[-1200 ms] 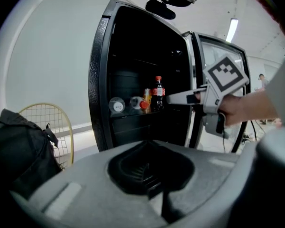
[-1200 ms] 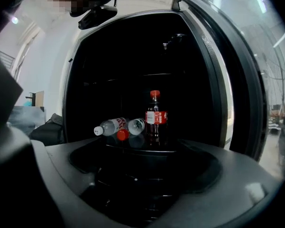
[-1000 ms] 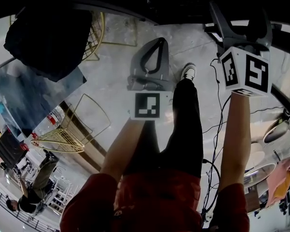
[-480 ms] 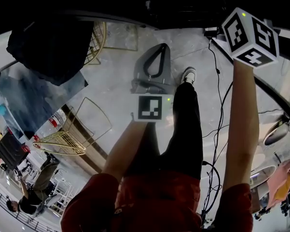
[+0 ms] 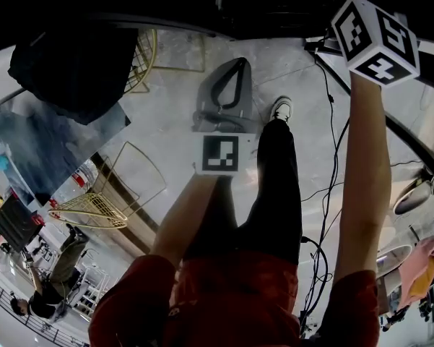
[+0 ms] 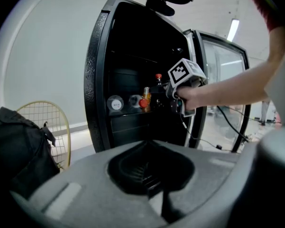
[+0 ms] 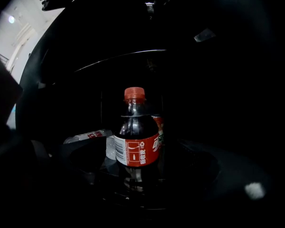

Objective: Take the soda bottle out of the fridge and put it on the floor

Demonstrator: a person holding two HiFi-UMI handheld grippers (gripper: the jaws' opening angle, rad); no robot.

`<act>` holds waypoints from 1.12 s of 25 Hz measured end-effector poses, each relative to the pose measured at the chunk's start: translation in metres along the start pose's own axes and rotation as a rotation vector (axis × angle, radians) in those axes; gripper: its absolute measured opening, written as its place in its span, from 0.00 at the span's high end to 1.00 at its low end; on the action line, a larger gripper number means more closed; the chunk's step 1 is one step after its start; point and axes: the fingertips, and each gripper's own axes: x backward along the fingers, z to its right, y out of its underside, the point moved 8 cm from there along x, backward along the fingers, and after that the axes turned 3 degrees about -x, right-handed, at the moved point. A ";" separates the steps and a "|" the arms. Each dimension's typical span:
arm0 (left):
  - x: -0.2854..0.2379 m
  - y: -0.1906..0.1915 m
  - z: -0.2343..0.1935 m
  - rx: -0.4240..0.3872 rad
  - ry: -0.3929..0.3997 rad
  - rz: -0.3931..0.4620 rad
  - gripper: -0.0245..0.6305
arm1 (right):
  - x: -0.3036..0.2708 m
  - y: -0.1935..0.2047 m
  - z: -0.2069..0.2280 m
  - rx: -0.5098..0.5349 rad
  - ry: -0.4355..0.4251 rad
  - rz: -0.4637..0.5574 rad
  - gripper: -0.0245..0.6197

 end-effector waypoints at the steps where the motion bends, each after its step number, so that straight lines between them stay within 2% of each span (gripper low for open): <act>1: 0.000 0.000 0.000 0.004 -0.001 -0.003 0.96 | -0.001 0.000 0.000 -0.002 0.000 0.000 0.25; 19: -0.006 0.008 0.009 0.022 0.006 -0.020 0.96 | -0.005 0.001 0.001 0.009 -0.015 -0.011 0.25; 22: -0.006 0.007 0.009 0.016 0.009 -0.021 0.96 | -0.004 0.000 0.002 0.004 -0.021 -0.008 0.38; 28: -0.004 0.007 0.006 0.016 0.006 -0.020 0.96 | -0.005 -0.002 -0.002 0.034 -0.025 -0.009 0.48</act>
